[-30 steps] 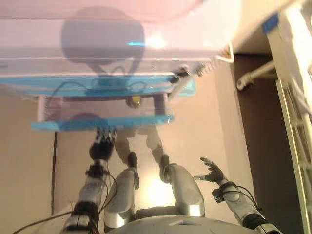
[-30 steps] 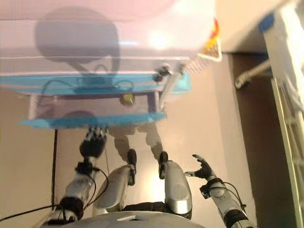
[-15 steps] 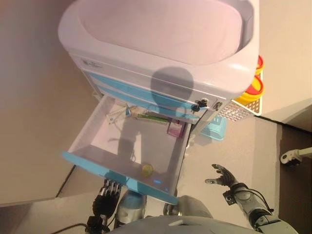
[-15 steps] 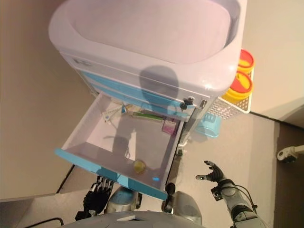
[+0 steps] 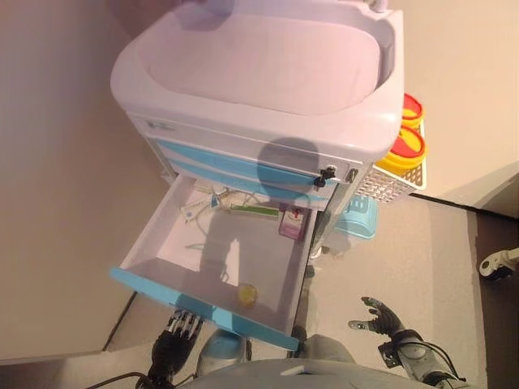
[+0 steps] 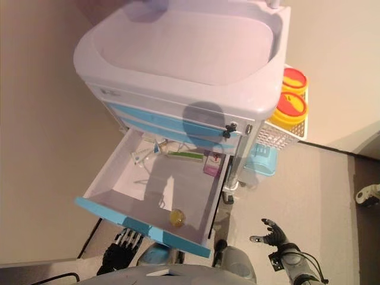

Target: Open the drawer and pick up the medicine

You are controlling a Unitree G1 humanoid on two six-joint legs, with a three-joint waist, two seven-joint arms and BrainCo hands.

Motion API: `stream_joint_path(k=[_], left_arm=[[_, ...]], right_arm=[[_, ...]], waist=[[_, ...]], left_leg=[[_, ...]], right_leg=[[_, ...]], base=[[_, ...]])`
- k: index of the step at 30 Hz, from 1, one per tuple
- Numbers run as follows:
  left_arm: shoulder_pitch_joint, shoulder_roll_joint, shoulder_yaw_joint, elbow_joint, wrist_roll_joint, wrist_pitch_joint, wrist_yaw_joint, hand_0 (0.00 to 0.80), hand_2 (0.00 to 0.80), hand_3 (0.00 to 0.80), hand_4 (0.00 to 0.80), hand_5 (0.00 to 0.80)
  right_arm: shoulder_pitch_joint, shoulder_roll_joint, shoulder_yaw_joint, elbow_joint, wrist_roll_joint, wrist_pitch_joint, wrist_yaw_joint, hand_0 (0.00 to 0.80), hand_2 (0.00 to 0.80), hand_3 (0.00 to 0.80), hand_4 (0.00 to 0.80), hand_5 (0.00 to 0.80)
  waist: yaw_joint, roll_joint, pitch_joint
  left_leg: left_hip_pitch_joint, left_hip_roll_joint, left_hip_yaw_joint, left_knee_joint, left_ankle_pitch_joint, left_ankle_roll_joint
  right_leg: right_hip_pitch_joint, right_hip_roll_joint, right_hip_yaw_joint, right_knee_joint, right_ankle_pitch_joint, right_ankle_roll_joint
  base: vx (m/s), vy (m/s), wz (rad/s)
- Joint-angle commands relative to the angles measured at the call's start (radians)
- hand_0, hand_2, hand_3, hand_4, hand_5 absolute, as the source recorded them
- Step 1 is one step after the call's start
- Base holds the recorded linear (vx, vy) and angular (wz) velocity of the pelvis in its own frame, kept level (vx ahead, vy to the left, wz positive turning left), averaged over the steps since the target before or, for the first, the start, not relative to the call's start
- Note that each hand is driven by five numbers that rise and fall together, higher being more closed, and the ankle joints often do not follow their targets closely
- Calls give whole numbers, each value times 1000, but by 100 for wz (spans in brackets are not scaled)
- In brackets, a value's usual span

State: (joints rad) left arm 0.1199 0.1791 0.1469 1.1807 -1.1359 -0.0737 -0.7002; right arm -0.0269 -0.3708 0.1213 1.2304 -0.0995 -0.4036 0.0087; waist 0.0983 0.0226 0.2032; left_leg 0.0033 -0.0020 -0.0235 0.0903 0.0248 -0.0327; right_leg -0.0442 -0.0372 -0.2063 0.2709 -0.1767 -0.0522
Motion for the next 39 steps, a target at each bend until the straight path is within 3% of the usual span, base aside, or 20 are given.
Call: stream_joint_path(k=[1, 4, 9, 13, 17, 27, 30, 39], left_arm=[[-20, 45, -24, -37, 188, -192, 207, 0, 0, 0, 0, 0], [-29, 52, -57, -48, 374, -256, 329, 0, 0, 0, 0, 0], [1, 58, -109, -109, 493, -231, 439, 0, 0, 0, 0, 0], [11, 62, -109, -79, 533, -222, 448, 0, 0, 0, 0, 0], [9, 79, -139, -20, 674, -222, 483, 0, 0, 0, 0, 0], [16, 94, -159, 50, 801, -157, 502, 0, 0, 0, 0, 0], [14, 93, -163, 58, 802, -151, 502, 0, 0, 0, 0, 0], [-9, 98, -177, 62, 810, -144, 499, 0, 0, 0, 0, 0]], right_arm=[[-12, 1, -9, -61, 14, -96, -71, 0, 0, 0, 0, 0], [4, -9, 0, -189, 25, -128, -144, 0, 0, 0, 0, 0], [90, -50, -4, -702, 28, -48, -177, 0, 0, 0, 0, 0], [123, -69, -22, -886, -3, -123, -108, 0, 0, 0, 0, 0], [103, -185, -32, -1067, -40, -194, -11, 0, 0, 0, 0, 0], [-41, -377, 67, -1390, -23, -274, 216, 0, 0, 0, 0, 0], [-116, -390, 125, -1423, 14, -255, 271, 0, 0, 0, 0, 0], [-323, -365, 339, -1377, -91, -230, 322, 0, 0, 0, 0, 0]], waist=[[-22, -54, 17], [-49, -55, 7], [-112, -50, -3], [-140, -47, -16], [-149, -46, -25], [-108, -49, -35], [-87, -51, -36], [-20, -61, -32]], left_leg=[[3, -62, 29, 28, -91, 15], [24, -57, 49, -10, -84, 20], [50, -46, 93, -81, -68, 28], [63, -46, 115, -115, -62, 34], [69, -50, 129, -136, -63, 38], [63, -58, 123, -133, -77, 49], [61, -58, 114, -131, -78, 49], [53, -57, 78, -138, -71, 45]], right_leg=[[128, 2, -6, -200, 97, 73], [125, 5, 11, -212, 107, 78], [109, 4, 38, -236, 130, 94], [101, 3, 49, -249, 138, 105], [92, -1, 55, -261, 146, 117], [81, -13, 60, -266, 149, 128], [81, -14, 57, -265, 146, 126], [94, -15, 20, -275, 141, 118]], base=[[61, 71, -11], [40, 89, -8], [7, 106, -24], [28, 95, -23], [18, 74, -17], [0, 19, -3], [0, -7, -1], [-1, -39, 10]])
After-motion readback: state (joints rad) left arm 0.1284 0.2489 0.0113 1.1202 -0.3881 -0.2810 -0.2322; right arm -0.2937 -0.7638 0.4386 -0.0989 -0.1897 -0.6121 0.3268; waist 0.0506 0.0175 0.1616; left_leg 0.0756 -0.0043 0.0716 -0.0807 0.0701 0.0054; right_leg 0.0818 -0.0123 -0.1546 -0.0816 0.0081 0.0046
